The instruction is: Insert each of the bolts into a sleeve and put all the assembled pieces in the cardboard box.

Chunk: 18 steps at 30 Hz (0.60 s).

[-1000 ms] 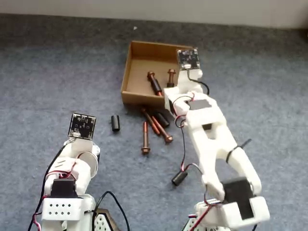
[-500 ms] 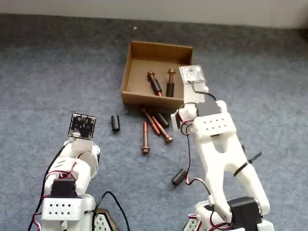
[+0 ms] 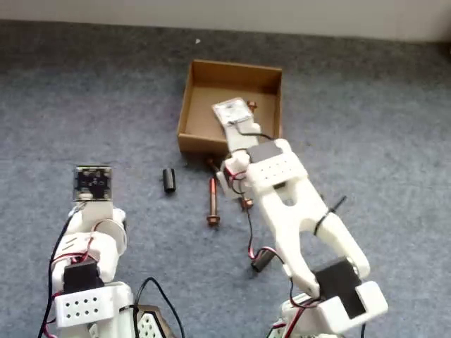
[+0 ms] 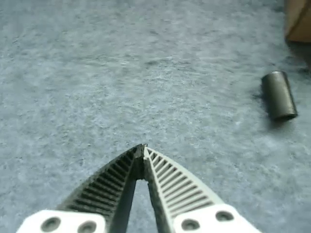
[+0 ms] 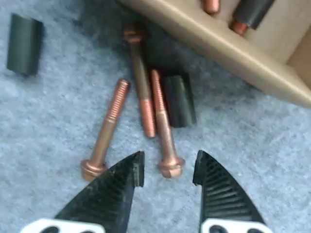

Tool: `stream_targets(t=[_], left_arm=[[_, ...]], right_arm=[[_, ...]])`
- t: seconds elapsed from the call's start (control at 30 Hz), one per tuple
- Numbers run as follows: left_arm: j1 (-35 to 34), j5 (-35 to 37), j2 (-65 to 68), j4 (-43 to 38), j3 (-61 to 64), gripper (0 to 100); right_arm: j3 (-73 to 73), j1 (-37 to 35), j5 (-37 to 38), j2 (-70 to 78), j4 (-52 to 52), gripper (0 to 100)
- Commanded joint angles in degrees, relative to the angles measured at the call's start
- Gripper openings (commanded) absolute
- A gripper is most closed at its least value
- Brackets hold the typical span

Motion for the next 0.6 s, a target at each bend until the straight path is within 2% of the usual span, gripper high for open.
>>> stream_targets(t=[0.0, 0.17, 0.33, 0.57], left_arm=[[-6.5, -0.4, -0.3, -0.7, -3.8, 1], [-8.1, -0.4, -0.3, -0.7, -4.1, 1], [-8.1, -0.3, -0.3, -0.7, -4.1, 1], [-7.9, -0.3, -0.3, -0.8, -4.1, 1]], right_arm=[[-11.2, -4.8, -5.6, 4.2, 2.2, 16.3], [-22.5, -10.0, -12.2, 12.9, 2.9, 16.3], [-33.2, -14.2, -15.6, 21.4, 2.9, 16.3], [-46.4, -15.0, -21.5, 32.5, 3.5, 16.3]])
